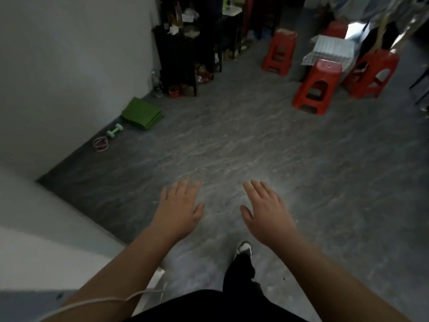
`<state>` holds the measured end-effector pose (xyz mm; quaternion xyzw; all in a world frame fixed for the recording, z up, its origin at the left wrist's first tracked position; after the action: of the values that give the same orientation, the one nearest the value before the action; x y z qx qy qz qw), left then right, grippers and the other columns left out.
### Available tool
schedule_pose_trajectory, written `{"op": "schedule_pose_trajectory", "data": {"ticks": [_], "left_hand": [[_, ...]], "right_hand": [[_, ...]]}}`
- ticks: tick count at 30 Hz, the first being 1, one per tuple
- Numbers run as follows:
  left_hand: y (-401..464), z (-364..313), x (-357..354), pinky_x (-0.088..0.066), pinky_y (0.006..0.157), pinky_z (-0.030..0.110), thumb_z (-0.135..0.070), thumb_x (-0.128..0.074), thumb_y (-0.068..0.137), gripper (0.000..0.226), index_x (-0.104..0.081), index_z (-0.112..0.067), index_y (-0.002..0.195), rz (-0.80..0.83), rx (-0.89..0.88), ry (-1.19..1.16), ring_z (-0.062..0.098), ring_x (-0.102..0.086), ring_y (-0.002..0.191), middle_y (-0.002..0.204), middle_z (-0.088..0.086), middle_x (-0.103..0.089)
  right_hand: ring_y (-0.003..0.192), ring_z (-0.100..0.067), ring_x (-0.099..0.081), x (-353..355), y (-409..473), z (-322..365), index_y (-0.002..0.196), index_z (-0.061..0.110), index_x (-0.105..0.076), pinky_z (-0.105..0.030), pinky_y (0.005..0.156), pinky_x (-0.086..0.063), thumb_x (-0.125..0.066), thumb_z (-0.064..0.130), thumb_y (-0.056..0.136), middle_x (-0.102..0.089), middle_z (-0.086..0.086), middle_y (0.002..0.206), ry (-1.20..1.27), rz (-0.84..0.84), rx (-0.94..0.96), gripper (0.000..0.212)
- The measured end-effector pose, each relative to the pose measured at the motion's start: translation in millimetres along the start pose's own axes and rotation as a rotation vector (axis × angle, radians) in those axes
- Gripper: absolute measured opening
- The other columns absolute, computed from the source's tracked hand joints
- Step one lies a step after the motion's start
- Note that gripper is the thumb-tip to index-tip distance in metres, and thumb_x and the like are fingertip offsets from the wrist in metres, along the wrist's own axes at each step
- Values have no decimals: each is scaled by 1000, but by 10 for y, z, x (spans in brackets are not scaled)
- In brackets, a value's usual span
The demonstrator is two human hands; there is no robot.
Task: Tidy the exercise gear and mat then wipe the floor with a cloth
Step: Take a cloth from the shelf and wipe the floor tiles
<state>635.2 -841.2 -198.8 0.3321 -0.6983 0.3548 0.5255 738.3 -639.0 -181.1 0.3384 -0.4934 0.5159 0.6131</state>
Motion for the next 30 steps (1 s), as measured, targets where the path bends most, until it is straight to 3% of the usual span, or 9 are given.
{"op": "schedule_pose_trajectory", "data": {"ticks": [3, 8, 15, 20, 30], "left_hand": [[839, 64, 39, -11, 120, 52, -53, -36, 98, 65, -14, -29, 155, 19, 25, -8, 28, -9, 151, 164, 4, -11], [2148, 137, 348, -9, 121, 51, -52, -34, 99, 66, -9, -31, 156, 13, 108, 17, 26, -3, 151, 165, 3, -6], [3652, 605, 799, -11, 120, 52, -51, -35, 99, 66, -10, -30, 156, -21, 251, -43, 26, -3, 151, 165, 3, -6], [4612, 1192, 965, -10, 120, 51, -49, -37, 99, 66, -9, -30, 156, -34, 329, -121, 26, -3, 151, 165, 3, -6], [7160, 2500, 1805, -8, 120, 53, -51, -32, 101, 65, -2, -34, 156, -5, 207, -47, 25, 2, 151, 165, 0, 0]], "right_hand": [[152, -20, -8, 94, 901, -251, 156, 27, -16, -40, 121, -16, -38, 49, 98, -16, 1, 164, -3, -24, 25, 65], [152, -21, -4, 310, 2361, -483, 157, 28, -11, -41, 122, -14, -35, 51, 99, -11, 0, 166, -16, 41, 117, 67], [152, -24, -7, 529, 4267, -271, 156, 25, -15, -42, 122, -17, -36, 51, 97, -14, -2, 165, -34, 108, 273, 68], [152, -21, 0, 551, 5536, -49, 157, 28, -6, -41, 123, -14, -38, 49, 99, -4, 1, 166, -24, 142, 306, 70], [152, -19, -1, 810, 8249, 708, 157, 28, -8, -38, 122, -13, -39, 48, 99, -7, 2, 166, 10, 65, 242, 69]]}}
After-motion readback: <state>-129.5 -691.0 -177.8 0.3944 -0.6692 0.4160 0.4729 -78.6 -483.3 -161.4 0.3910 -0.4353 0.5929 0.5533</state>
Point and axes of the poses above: each hand's wrist, its own y-axis towards the middle knuckle, its own x-axis out of the back of the hand, z = x × y, the point moved 4 cm from there along y, towards the middle knuckle
